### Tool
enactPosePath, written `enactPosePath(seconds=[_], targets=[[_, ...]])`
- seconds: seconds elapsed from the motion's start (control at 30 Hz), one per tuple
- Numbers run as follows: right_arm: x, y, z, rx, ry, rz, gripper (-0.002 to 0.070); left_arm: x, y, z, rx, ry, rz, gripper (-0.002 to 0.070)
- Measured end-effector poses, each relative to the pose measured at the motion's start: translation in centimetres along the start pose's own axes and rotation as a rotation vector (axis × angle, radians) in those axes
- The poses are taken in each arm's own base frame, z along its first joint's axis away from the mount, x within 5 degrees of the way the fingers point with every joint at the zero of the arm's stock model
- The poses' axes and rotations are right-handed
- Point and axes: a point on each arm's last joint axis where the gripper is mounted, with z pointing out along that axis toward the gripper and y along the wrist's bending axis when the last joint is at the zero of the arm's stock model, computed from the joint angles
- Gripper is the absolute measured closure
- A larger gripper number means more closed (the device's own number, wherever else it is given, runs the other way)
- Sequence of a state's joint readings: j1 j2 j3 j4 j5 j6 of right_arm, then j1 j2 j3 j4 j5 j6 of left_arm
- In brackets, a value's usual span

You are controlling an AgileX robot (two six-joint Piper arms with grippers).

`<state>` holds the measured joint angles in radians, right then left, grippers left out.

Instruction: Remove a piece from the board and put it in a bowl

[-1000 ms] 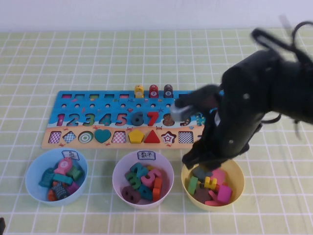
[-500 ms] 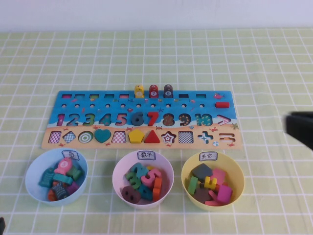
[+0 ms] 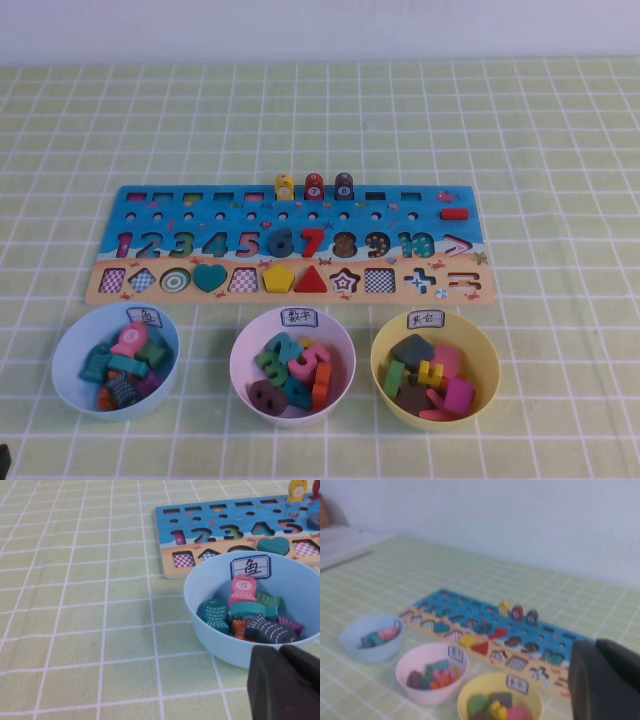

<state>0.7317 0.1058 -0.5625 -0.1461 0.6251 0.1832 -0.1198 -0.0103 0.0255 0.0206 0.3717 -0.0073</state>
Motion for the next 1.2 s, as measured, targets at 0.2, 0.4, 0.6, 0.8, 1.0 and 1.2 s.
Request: enactPosePath(seconds=[0.2, 0.4, 0.6, 0.8, 1.0, 1.2], targets=[[1.5, -0.3, -0.2, 0.030, 0.152, -0.001, 0.0693, 0.0, 0.0, 0.0, 0.000, 0.000, 0.000, 0.0680], [2.9, -0.3, 0.7, 0.027, 0.169, -0.008, 0.0693, 0.0, 0.0, 0.0, 0.000, 0.000, 0.000, 0.0680], [6.3, 0.1, 3.5, -0.020, 0.060, -0.023, 0.0693, 0.0, 0.0, 0.0, 0.000, 0.000, 0.000, 0.0680], [10.9, 0.0, 5.2, -0.010, 0.065, 0.059, 0.0693, 0.0, 0.0, 0.0, 0.000, 0.000, 0.000, 0.0680], [13.4, -1.4, 5.5, 0.191, 0.004, 0.109, 0.0693, 0.0, 0.0, 0.0, 0.000, 0.000, 0.000, 0.0680], [12.8, -2.7, 4.3, 0.460, -0.144, 0.107, 0.0693, 0.0, 0.0, 0.0, 0.000, 0.000, 0.000, 0.0680]])
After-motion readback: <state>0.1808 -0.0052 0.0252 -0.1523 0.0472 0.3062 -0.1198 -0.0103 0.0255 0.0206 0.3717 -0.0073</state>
